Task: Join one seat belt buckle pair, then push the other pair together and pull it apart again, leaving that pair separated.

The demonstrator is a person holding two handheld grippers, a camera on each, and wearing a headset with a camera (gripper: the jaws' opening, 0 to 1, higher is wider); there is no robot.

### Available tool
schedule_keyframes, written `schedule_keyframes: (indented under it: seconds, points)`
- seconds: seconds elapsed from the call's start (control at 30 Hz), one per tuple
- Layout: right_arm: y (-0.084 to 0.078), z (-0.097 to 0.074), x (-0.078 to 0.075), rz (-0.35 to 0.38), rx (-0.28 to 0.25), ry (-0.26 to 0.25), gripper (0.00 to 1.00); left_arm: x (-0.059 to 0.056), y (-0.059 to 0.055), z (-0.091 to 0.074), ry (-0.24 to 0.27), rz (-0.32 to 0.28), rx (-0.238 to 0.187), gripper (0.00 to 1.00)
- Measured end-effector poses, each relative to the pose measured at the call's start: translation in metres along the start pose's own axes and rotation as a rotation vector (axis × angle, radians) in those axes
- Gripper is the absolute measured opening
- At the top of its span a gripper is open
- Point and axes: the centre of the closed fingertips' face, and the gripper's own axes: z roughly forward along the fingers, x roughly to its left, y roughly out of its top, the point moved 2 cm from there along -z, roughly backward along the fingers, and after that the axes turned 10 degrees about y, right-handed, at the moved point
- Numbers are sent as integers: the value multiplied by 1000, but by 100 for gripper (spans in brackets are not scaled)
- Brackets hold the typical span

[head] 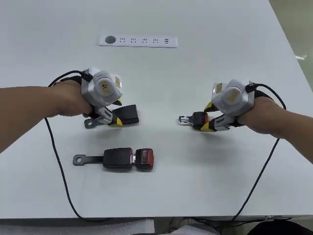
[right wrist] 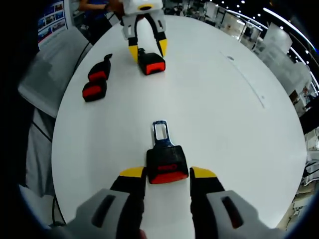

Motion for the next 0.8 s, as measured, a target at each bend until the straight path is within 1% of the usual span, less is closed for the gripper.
schedule_keyframes:
  seconds: [0.1, 0.13, 0.27, 0.3, 0.33, 0.4, 0.47, 0.5, 0.8]
  points:
    - [-3, 6, -1, 2, 16, 23, 36, -4, -1, 2, -35, 10, 6, 35]
    - [-3, 7, 0, -6, 25, 30, 36, -5, -1, 3, -37, 13, 8, 34]
    - [-1, 8, -5, -12, 11, 36, 35, -6, -1, 5, -37, 40, 5, 34]
    - [-1, 8, -5, -17, 16, 47, 35, -7, -2, 6, -36, 67, 0, 34]
    - [-1, 8, -5, -25, 21, 53, 35, -7, -2, 6, -33, 77, 0, 33]
    - [-1, 9, -5, -37, 31, 64, 34, -7, -2, 7, -30, 77, -1, 33]
    - [-1, 9, -5, -41, 35, 71, 34, -6, -3, 7, -27, 54, -1, 33]
    - [-1, 10, -5, -41, 36, 72, 34, -6, -3, 7, -27, 53, -3, 33]
    - [-2, 10, -6, -35, 38, 69, 34, -5, -4, 7, -42, 50, -14, 33]
